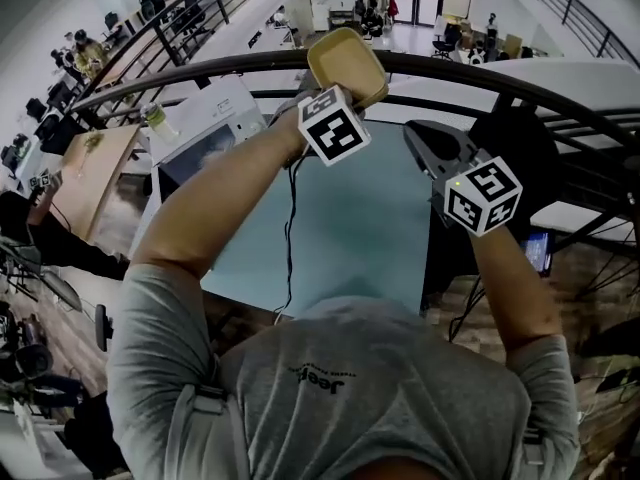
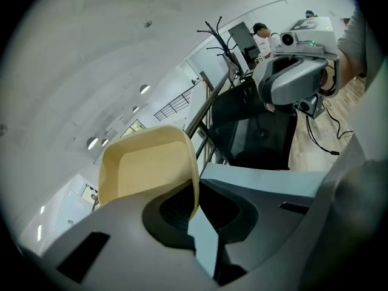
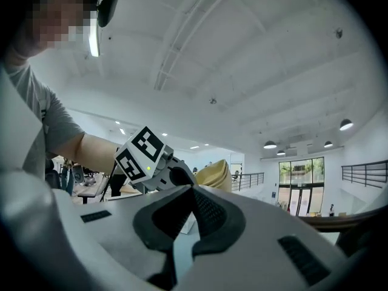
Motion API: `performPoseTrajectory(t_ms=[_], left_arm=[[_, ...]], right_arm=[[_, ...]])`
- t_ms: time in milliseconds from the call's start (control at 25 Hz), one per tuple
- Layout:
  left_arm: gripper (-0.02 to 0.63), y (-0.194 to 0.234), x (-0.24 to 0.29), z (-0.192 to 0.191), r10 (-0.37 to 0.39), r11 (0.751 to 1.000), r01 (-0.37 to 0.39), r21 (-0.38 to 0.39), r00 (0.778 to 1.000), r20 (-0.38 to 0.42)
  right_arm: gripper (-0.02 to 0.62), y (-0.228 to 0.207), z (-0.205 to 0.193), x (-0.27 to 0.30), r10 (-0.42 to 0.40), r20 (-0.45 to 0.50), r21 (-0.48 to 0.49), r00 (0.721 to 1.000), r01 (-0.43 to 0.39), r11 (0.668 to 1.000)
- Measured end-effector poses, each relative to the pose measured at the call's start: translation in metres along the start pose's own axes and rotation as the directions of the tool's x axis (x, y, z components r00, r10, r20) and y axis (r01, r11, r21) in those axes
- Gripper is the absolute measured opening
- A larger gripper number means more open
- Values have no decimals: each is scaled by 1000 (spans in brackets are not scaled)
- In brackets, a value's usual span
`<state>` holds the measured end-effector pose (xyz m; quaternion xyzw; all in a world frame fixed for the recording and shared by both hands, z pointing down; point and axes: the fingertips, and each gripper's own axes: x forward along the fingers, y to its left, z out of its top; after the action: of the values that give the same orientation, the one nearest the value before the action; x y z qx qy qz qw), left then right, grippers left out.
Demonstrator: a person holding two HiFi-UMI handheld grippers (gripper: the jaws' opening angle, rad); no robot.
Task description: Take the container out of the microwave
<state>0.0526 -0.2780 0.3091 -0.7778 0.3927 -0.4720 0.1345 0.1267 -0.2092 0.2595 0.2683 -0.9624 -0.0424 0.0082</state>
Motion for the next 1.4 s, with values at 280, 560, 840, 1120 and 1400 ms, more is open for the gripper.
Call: performPoseTrajectory(t_ms=[280,560,840,1120,1400], left_arm=[[41,-9,89,-61,-142,988,143,60,990,-10],[41,-25,182,-125,-267,955,268,126,963,-27],[41,-53,271,-176,-353,922,359,143,933,-65],[41,-73,332,-216,-383,893,404,196,913,-138],[41,-84,375,-237,-392,878,427,215,901,-186]], right_arm=[[17,-14,-76,53,-96,-123,95,988,109,990],[17,-27,-165,91,-157,-260,169,953,205,964],[17,-44,-225,97,-214,-366,205,906,302,931],[17,-62,-266,97,-244,-423,244,872,369,897],[17,-73,-302,101,-245,-463,277,852,402,873]])
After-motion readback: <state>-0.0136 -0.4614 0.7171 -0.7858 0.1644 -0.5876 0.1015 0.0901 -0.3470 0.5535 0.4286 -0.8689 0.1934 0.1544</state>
